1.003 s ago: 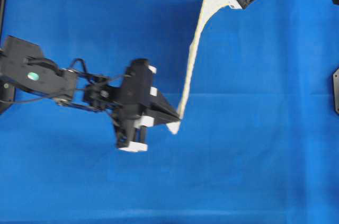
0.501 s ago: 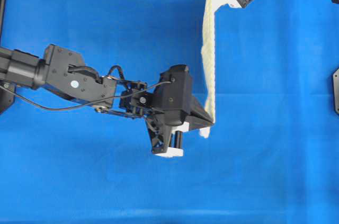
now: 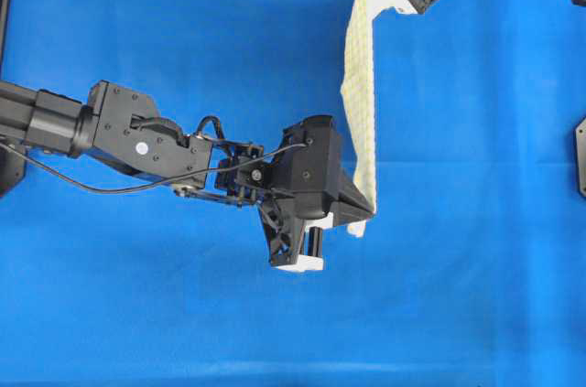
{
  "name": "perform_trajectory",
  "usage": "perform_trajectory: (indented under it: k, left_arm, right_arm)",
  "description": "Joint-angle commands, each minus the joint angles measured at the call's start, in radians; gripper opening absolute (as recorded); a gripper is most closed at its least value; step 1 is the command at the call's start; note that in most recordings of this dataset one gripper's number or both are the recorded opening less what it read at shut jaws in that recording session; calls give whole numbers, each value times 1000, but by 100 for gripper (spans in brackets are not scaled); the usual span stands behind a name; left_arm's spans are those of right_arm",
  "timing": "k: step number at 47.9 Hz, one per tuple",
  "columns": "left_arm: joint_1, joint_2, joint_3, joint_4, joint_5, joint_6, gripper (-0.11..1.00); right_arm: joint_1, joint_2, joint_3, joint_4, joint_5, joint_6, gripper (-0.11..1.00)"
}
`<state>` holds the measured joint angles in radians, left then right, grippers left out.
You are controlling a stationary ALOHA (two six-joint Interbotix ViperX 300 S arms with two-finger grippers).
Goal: Fold the yellow towel.
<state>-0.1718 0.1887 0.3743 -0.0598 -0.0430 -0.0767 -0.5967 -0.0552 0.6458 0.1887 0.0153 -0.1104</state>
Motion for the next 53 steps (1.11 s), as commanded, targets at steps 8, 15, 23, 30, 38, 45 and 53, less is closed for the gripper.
perform_trajectory:
  k: [8, 15, 23, 30, 38, 45, 53]
  left_arm:
    - [-43, -49, 44, 2, -12, -5, 1]
    - [-54, -78, 100, 0, -43, -6, 1]
    - [-57, -121, 158, -2, -48, -25, 1]
    - [-58, -149, 196, -2, -48, -44, 1]
    - [-61, -158, 215, -2, -48, -48, 1]
    - [-61, -155, 215, -2, -46, -43, 1]
    - [-61, -143, 213, -2, -48, -43, 1]
  right_arm:
    - [-29, 34, -89, -11, 12, -2, 3]
    - [-14, 71, -127, -17, 18, -2, 3]
    - [-2, 109, -166, -18, 18, -2, 3]
    - [14, 132, -193, -20, 20, -2, 3]
    - [28, 152, -213, -20, 28, -2, 3]
    - [35, 163, -219, -25, 38, -2, 3]
    - [48, 170, -219, -40, 52, -3, 3]
